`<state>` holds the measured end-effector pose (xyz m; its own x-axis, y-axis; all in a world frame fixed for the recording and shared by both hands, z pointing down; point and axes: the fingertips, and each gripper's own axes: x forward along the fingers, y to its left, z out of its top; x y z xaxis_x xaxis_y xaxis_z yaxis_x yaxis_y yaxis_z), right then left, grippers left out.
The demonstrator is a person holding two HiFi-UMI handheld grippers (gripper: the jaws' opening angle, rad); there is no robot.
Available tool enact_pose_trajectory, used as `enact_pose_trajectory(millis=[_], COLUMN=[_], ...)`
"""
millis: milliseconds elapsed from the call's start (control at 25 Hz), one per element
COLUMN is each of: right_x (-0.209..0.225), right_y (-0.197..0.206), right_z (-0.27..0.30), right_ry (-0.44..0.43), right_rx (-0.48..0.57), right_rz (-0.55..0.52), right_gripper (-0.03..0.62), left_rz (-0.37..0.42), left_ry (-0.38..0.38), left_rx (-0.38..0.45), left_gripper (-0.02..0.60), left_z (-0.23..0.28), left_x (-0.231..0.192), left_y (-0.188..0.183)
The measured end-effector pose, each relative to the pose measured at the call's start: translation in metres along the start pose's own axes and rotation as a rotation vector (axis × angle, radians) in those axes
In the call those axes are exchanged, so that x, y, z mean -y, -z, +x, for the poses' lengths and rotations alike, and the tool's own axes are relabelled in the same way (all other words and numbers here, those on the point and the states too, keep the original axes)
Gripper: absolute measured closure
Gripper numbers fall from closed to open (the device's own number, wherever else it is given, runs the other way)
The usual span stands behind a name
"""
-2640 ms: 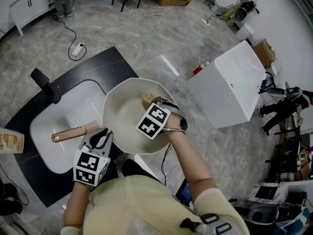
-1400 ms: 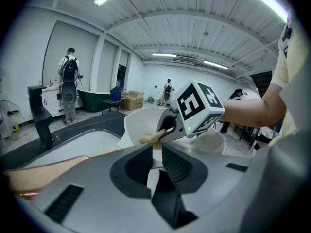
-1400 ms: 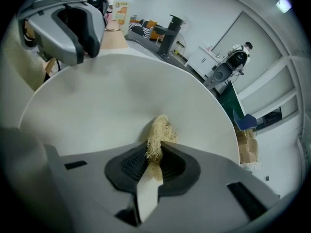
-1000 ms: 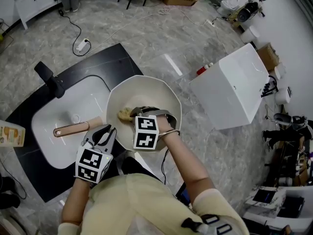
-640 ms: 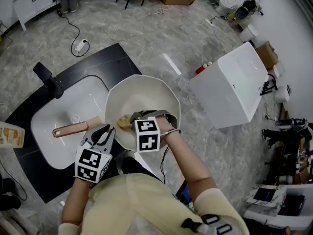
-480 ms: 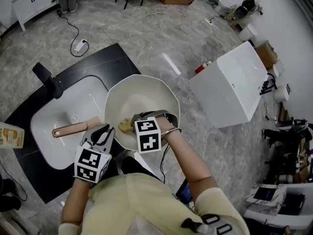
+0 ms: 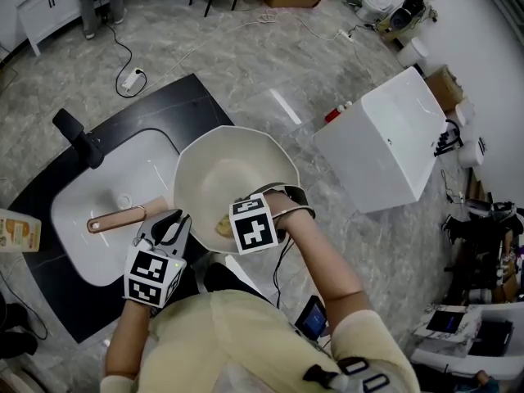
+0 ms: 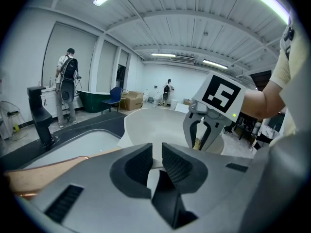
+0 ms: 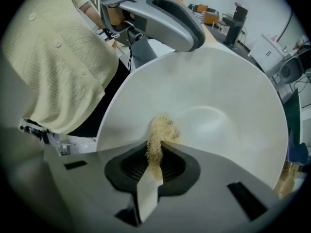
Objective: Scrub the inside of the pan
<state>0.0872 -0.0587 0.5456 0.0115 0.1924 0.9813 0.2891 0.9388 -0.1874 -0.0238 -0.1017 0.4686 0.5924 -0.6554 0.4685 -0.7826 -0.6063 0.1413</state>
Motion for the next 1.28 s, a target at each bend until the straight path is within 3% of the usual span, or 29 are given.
enact_pose_trajectory(millis=[320, 680, 960, 1280], right_x=[-0.012, 0.001, 0.023, 0.062], right_y=[0.032, 0.072, 0.093, 0.106], right_z=[0.003, 0.007, 0.005, 0.001], right_ry=[-0.094, -0.047, 0.068, 0.289], right_rx=[-0.117, -0.278, -0.341, -0.366], right_rz=[0.059, 0.139, 0.207, 0.263], right_gripper=[0.537, 0.537, 0.537, 0.537], left_rz=[0.005, -0.003, 0.005, 0.007], left_ry=[-0.002, -0.004, -0.009, -0.014], left_rx=[0.003, 0.005, 0.007, 0.007], left_gripper=[0.535, 0.535, 0.535, 0.535], left_z=[0.000, -0.001, 0.000, 0.000], left_x=[0.000, 0.001, 0.001, 0.001], left_y=[-0.001, -0.002, -0.002, -0.001])
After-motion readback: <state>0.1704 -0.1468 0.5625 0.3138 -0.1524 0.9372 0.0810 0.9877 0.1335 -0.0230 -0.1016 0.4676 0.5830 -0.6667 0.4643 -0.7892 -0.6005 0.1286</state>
